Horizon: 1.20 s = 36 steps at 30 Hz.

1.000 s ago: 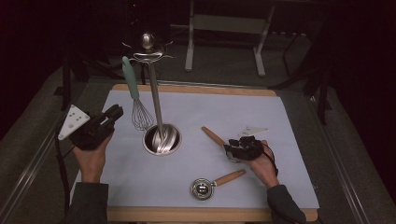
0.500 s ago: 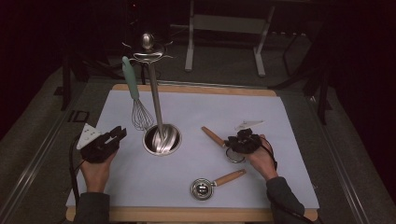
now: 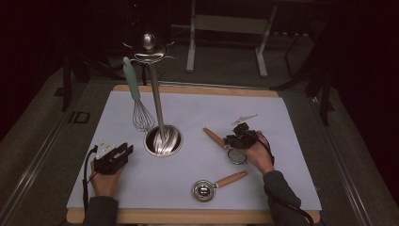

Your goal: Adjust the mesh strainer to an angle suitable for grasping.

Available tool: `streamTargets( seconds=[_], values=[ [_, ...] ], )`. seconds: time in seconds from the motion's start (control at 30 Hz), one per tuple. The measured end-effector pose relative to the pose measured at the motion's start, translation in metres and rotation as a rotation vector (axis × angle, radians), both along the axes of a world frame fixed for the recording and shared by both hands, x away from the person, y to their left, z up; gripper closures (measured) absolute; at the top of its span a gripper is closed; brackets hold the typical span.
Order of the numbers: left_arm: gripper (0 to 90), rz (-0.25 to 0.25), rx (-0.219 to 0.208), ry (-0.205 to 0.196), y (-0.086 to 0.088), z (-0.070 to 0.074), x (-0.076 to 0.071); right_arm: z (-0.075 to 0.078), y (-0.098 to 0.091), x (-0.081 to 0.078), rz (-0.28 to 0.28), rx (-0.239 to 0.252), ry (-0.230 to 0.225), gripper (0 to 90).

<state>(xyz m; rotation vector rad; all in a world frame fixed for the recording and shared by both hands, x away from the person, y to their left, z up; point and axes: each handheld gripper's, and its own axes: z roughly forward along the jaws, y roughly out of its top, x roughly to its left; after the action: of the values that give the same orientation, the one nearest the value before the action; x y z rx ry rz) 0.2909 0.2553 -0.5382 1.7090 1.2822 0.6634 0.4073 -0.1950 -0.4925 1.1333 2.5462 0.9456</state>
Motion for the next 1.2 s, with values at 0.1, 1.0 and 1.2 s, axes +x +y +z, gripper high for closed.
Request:
streamTargets(
  seconds=[0.1,1.0,1.2],
  values=[
    [69.0,0.004,0.009,-0.014,-0.001,0.0,-0.001,0.0,0.003,0.002,0.009,0.002,0.019,73.6],
    [67.2,0.009,0.077,-0.034,-0.008,0.0,-0.003,-0.002,0.038,0.025,0.06,-0.069,0.33,67.8],
    [67.2,0.009,0.077,-0.036,-0.008,0.0,-0.004,-0.005,0.042,0.033,0.05,-0.079,0.405,68.5]
  ],
)
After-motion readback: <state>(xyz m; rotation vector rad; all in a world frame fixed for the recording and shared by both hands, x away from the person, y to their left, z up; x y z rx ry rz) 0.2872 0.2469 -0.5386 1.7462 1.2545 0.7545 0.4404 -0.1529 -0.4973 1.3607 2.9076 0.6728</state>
